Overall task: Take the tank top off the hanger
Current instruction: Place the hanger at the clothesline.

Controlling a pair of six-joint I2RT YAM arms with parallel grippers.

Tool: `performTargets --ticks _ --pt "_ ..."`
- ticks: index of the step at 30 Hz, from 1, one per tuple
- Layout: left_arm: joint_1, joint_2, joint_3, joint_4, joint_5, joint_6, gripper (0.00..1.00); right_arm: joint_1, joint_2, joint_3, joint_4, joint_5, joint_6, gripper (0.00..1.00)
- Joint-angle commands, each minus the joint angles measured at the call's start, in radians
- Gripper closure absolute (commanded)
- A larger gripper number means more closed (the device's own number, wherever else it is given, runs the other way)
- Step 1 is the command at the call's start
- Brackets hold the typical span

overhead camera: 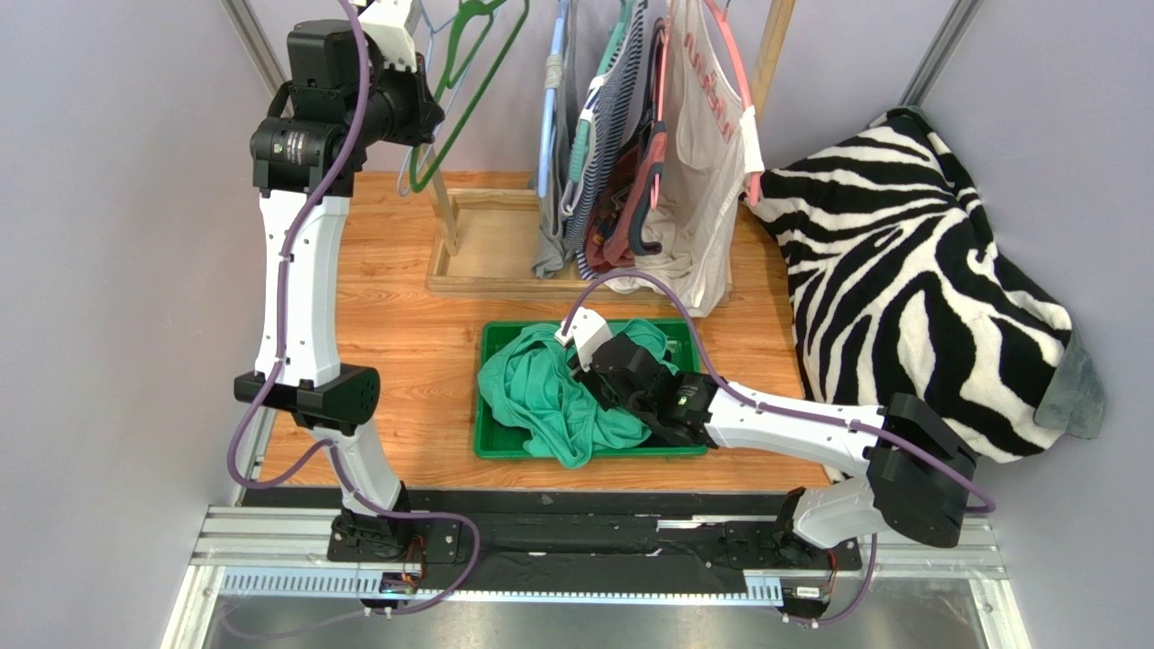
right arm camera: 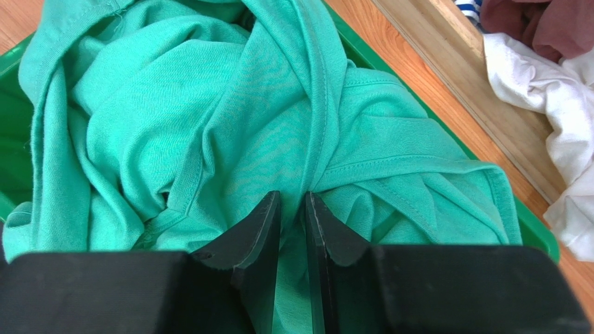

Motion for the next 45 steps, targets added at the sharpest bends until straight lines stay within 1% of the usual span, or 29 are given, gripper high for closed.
performTargets --ticks 1,9,14,19,24,26,27,32,33,35,38,39,40,41,44,45 --pt "0.003 -0.021 0.021 0.065 0.018 -0.029 1.00 0.008 -0.020 0.023 0.012 -0.022 0.039 0.77" --pt "0.003 0.015 0.030 0.125 -0.084 -0.029 1.00 0.025 -0.076 0.050 -0.025 -0.025 0.060 0.79" --pt "0.001 0.041 0.027 0.123 -0.098 -0.027 1.00 0.034 -0.134 0.059 -0.050 -0.013 0.073 0.81" --pt "-0.005 0.044 -0.011 0.106 -0.110 -0.001 1.00 0.037 -0.155 0.082 -0.073 -0.005 0.070 0.82" --pt "-0.048 0.053 -0.026 0.068 -0.163 0.048 1.00 0.041 -0.171 0.099 -0.088 0.000 0.071 0.83" --pt "-0.062 0.043 -0.046 0.068 -0.163 0.056 1.00 0.046 -0.177 0.101 -0.093 0.001 0.071 0.83" --pt "-0.066 0.036 -0.052 0.068 -0.192 0.062 1.00 0.048 -0.181 0.099 -0.096 0.001 0.071 0.83" --pt "-0.100 0.010 -0.102 0.080 -0.233 0.064 1.00 0.052 -0.201 0.107 -0.108 0.000 0.076 0.85" --pt "-0.105 0.007 -0.103 0.079 -0.239 0.091 1.00 0.052 -0.206 0.107 -0.108 0.000 0.076 0.85" --pt "-0.111 -0.002 -0.114 0.079 -0.241 0.096 1.00 0.052 -0.212 0.105 -0.116 0.004 0.074 0.85" --pt "-0.112 -0.023 -0.132 0.079 -0.232 0.099 1.00 0.052 -0.218 0.109 -0.128 0.010 0.070 0.81" --pt "-0.112 -0.031 -0.143 0.079 -0.230 0.103 0.99 0.052 -0.221 0.112 -0.128 0.012 0.068 0.76" --pt "-0.112 -0.039 -0.151 0.079 -0.227 0.105 0.86 0.054 -0.223 0.119 -0.136 0.021 0.066 0.73" --pt "-0.112 -0.060 -0.158 0.079 -0.224 0.122 0.82 0.052 -0.228 0.134 -0.142 0.027 0.060 0.65" --pt "-0.112 -0.117 -0.200 0.082 -0.221 0.137 0.82 0.052 -0.235 0.188 -0.169 0.059 0.048 0.56" --pt "-0.112 -0.134 -0.221 0.085 -0.221 0.142 0.82 0.054 -0.241 0.202 -0.177 0.065 0.043 0.56"
